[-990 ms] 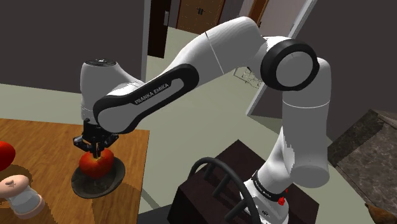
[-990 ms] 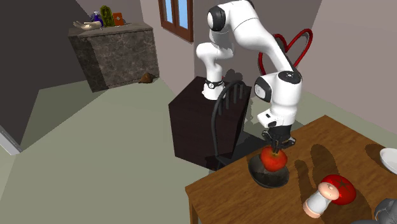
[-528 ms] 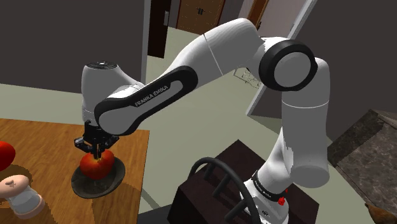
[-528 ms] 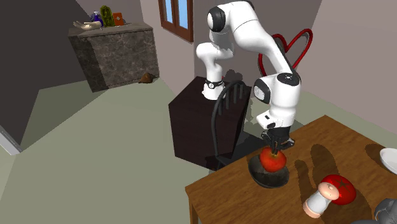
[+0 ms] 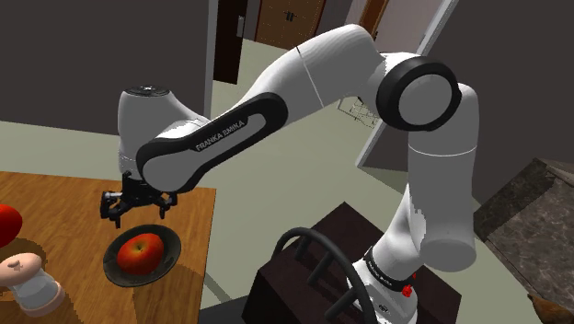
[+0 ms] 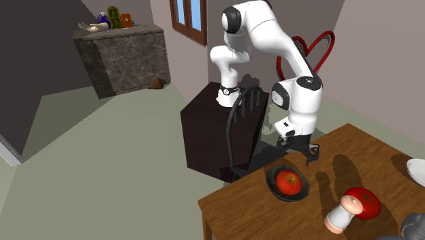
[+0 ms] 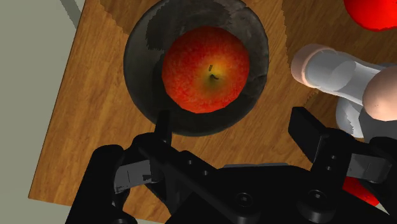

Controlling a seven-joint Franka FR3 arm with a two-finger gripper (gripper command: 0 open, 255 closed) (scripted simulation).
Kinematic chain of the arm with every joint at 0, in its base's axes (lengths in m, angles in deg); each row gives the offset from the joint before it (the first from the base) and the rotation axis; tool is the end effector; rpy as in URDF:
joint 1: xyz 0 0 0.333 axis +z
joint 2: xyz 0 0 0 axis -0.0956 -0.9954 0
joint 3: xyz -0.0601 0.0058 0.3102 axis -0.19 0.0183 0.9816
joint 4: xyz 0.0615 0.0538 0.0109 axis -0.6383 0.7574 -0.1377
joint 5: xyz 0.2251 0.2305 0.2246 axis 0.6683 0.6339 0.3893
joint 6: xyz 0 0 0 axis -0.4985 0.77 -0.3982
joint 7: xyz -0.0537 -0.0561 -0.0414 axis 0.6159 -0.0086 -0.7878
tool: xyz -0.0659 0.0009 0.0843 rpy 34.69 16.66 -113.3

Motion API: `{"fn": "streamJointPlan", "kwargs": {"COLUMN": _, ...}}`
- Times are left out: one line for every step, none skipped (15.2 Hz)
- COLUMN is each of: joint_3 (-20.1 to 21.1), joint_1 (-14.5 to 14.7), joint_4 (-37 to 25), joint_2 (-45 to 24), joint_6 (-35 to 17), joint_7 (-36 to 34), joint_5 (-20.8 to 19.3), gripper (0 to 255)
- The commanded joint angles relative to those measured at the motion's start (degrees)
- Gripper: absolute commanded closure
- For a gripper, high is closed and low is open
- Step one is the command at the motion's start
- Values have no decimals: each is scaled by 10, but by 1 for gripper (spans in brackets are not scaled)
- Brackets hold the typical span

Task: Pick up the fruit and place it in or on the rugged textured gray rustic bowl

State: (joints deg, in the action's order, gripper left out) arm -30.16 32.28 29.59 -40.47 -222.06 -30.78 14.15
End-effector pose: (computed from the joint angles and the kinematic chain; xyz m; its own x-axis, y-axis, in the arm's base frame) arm 0.4937 0.4363 0.2739 0.9839 -0.1771 -0.0222 -0.1785 -0.9748 -0.1339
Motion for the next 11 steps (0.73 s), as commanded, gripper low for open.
{"fn": "streamJointPlan", "kwargs": {"joint_3": 4, "joint_1": -5, "joint_4": 1, "joint_2": 22, "joint_6": 20, "joint_7": 3, "joint_5": 6, "gripper": 0}}
{"fn": "streamJointPlan", "kwargs": {"joint_3": 6, "joint_1": -8, "joint_4": 0, "joint_2": 35, "joint_6": 34, "joint_7": 5, "joint_5": 10, "gripper": 0}}
{"fn": "streamJointPlan", "kwargs": {"joint_3": 8, "joint_1": -10, "joint_4": -1, "joint_2": 45, "joint_6": 45, "joint_7": 7, "joint_5": 13, "gripper": 0}}
{"fn": "streamJointPlan", "kwargs": {"joint_3": 8, "joint_1": -10, "joint_4": -1, "joint_2": 45, "joint_6": 45, "joint_7": 7, "joint_5": 13, "gripper": 0}}
{"fn": "streamJointPlan", "kwargs": {"joint_3": 7, "joint_1": -10, "joint_4": -1, "joint_2": 45, "joint_6": 45, "joint_7": 7, "joint_5": 13, "gripper": 0}}
{"fn": "streamJointPlan", "kwargs": {"joint_3": 7, "joint_1": -10, "joint_4": -1, "joint_2": 45, "joint_6": 45, "joint_7": 7, "joint_5": 13, "gripper": 0}}
{"fn": "streamJointPlan", "kwargs": {"joint_3": 7, "joint_1": -10, "joint_4": -1, "joint_2": 45, "joint_6": 45, "joint_7": 7, "joint_5": 13, "gripper": 0}}
{"fn": "streamJointPlan", "kwargs": {"joint_3": 7, "joint_1": -10, "joint_4": -1, "joint_2": 45, "joint_6": 45, "joint_7": 7, "joint_5": 13, "gripper": 0}}
{"fn": "streamJointPlan", "kwargs": {"joint_3": 7, "joint_1": -10, "joint_4": -1, "joint_2": 45, "joint_6": 45, "joint_7": 7, "joint_5": 13, "gripper": 0}}
{"fn": "streamJointPlan", "kwargs": {"joint_3": 7, "joint_1": -10, "joint_4": -1, "joint_2": 45, "joint_6": 45, "joint_7": 7, "joint_5": 13, "gripper": 0}}
{"fn": "streamJointPlan", "kwargs": {"joint_3": 7, "joint_1": -10, "joint_4": -1, "joint_2": 45, "joint_6": 45, "joint_7": 7, "joint_5": 13, "gripper": 0}}
